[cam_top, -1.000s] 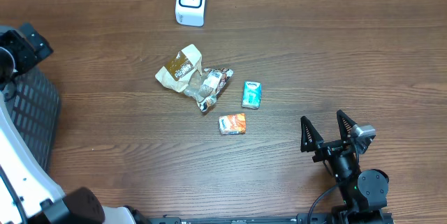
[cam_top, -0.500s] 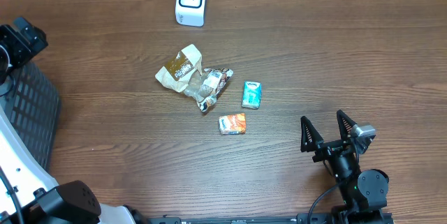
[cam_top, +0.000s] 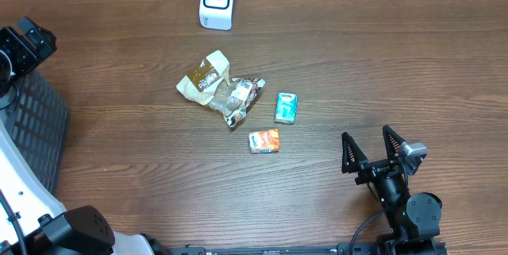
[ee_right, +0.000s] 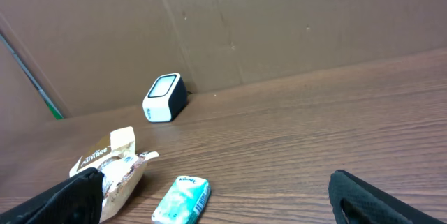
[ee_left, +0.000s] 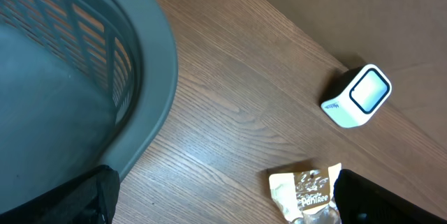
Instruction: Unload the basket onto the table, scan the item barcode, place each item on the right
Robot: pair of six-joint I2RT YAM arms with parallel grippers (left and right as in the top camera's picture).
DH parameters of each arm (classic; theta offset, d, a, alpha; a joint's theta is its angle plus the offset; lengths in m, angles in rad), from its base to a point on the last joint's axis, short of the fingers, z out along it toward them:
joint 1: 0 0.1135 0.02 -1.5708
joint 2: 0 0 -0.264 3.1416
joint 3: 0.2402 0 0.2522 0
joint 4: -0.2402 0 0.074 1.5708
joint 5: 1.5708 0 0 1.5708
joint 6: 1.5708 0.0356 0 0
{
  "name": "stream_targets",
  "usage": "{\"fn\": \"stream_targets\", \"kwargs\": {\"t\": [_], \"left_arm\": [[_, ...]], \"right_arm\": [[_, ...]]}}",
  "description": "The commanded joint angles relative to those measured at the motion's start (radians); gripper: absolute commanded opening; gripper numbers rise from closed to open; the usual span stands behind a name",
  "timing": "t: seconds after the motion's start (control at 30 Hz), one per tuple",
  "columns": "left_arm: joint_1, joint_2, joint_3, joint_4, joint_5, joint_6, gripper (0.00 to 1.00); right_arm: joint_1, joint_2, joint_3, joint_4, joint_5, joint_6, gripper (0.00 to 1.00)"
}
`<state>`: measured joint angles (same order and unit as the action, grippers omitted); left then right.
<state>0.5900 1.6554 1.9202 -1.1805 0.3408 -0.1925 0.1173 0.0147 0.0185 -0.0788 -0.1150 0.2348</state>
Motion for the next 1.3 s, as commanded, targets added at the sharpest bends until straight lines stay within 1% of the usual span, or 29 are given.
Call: {"fn": "stream_targets", "kwargs": {"t": [0.0, 0.5, 0.77, 1.07, 1.17, 1.27], "left_arm": [[-0.002, -0.006, 0.006, 0.003, 0.015, -0.013, 1.0], [-0.009, -0.006, 0.006, 0.001, 0.015, -0.009, 1.0], [-0.008, 0.021, 0.006, 0.007, 0.0, -0.002, 1.0], [-0.006, 0.029, 0.007, 0.002, 0.018, 0.007, 1.0], [0.0, 0.017, 0.009, 0.0, 0.019, 0.013, 1.0], [0.031, -0.013, 0.05, -0.011, 0.018, 0.013, 1.0]], "right_arm": [[-0.005, -0.01, -0.01, 0.004, 0.009, 0.0, 1.0], [-0.005, -0.01, -0.01, 0.004, 0.009, 0.0, 1.0], [-0.005, -0.01, -0.01, 0.004, 0.009, 0.0, 1.0], [-0.005, -0.01, -0.01, 0.004, 0.009, 0.0, 1.0], [-0.005, -0.01, -0.01, 0.004, 0.009, 0.0, 1.0], [-0.005, -0.01, -0.01, 0.004, 0.009, 0.0, 1.0]]}}
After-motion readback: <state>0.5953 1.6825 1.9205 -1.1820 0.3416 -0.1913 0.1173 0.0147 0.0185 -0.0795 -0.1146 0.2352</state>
